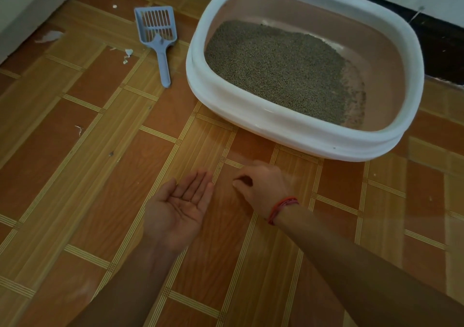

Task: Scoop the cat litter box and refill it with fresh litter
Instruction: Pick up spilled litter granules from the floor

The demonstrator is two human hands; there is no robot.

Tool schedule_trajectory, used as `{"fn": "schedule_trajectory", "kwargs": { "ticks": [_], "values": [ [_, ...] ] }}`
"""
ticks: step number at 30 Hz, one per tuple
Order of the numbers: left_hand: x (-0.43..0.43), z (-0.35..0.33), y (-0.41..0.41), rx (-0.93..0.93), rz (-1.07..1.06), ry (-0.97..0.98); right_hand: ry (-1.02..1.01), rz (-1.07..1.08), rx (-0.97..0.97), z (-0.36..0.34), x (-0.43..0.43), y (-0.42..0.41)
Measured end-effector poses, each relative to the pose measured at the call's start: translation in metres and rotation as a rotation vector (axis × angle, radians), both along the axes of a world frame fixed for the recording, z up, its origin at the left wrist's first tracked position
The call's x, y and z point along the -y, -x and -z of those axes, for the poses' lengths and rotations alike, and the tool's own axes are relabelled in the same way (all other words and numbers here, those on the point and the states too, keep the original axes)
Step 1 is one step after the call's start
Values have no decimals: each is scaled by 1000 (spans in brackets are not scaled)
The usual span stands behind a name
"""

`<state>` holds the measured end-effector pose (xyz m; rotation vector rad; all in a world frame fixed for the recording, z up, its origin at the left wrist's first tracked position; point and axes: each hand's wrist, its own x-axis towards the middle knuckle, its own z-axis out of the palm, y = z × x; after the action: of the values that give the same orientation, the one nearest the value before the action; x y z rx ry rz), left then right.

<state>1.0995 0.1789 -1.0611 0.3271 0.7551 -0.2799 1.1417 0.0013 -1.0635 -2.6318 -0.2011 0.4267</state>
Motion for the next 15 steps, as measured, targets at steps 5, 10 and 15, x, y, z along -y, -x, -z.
{"fn": "schedule_trajectory", "kwargs": {
  "ticks": [5,10,15],
  "values": [
    [-3,2,1,-7,-14,0,33,-47,49,9,-3,0],
    [-3,1,3,-10,-11,-16,148,-119,77,14,-7,1],
    [-2,1,5,3,2,-16,97,-70,-3,-10,-15,7]
  ]
}}
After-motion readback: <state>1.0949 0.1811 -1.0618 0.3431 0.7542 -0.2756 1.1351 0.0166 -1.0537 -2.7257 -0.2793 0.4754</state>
